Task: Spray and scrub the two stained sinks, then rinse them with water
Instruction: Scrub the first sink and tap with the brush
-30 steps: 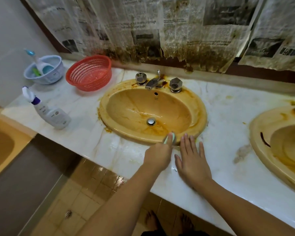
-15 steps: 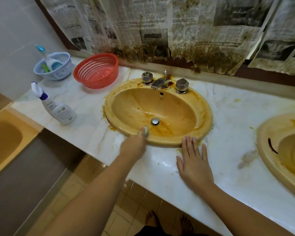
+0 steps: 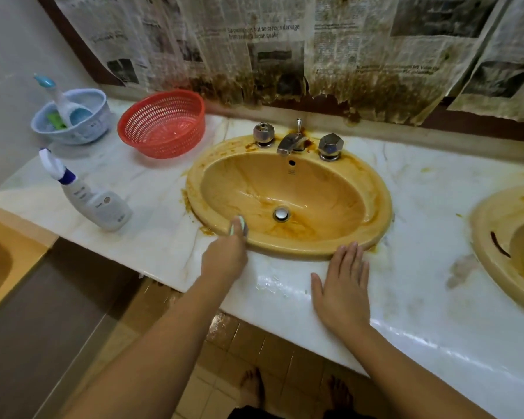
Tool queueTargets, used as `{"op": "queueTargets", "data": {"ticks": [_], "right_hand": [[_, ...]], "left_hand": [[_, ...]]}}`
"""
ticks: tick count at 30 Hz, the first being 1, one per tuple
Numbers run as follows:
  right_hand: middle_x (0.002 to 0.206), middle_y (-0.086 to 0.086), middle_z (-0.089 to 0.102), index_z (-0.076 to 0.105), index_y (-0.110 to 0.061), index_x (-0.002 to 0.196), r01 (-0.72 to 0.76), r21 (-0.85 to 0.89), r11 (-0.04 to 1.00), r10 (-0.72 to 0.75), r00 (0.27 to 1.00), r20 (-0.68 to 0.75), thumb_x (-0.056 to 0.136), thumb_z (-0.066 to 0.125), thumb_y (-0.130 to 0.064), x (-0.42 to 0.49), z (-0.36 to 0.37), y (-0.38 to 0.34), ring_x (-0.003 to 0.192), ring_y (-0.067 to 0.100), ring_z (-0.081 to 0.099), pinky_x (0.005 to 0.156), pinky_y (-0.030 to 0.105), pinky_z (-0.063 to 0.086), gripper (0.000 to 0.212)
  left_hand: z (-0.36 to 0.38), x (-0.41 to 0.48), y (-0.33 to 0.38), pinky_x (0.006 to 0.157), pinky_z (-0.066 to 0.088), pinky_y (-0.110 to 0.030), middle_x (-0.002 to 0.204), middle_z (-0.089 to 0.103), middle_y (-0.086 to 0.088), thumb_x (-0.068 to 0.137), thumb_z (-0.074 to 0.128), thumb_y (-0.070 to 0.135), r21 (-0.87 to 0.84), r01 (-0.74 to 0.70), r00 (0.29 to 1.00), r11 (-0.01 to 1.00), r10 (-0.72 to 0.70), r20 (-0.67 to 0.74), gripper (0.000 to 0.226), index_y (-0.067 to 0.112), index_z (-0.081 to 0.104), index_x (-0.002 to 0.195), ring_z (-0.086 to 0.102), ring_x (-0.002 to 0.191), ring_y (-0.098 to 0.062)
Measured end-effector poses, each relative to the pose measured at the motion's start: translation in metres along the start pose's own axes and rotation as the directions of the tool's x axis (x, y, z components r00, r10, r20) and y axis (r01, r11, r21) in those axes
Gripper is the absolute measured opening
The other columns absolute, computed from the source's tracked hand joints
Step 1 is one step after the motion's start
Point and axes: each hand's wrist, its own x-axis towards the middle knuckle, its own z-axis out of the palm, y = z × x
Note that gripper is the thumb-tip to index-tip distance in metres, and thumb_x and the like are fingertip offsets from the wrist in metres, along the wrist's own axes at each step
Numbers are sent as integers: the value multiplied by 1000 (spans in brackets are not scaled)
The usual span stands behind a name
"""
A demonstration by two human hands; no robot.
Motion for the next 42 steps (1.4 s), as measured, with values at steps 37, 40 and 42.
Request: {"op": "queueTargets", "data": {"ticks": [37,40,42], "right_hand": [[172,10,-5,9,-6,163,163,-165,973,-177,982,-70,107,24,-51,-15,49,-148,159,23,-9,125,53,7,73],[172,10,-11,2,-5,162,116,-136,984,-128,988,-82,106,21,-55,-19,50,-143,159,22,-13,126,50,2,77],[171,12,-17,-3,-5,162,70,-97,993,-77,994,-76,105,19,-56,-21,50,-142,158,23,-17,126,48,0,80]], "left_hand": [[-14,44,-76,68,42,-39,112,66,-21,107,40,30,49,-606,783,794,584,215,60,29,10,159,65,96,-41],[-26,80,-99,75,39,-39,122,62,-23,107,36,37,58,-463,877,885,447,173,57,31,13,158,62,106,-41],[-37,93,-117,78,39,-41,125,61,-23,107,33,36,63,-265,958,962,256,126,58,30,8,160,61,109,-42]]}}
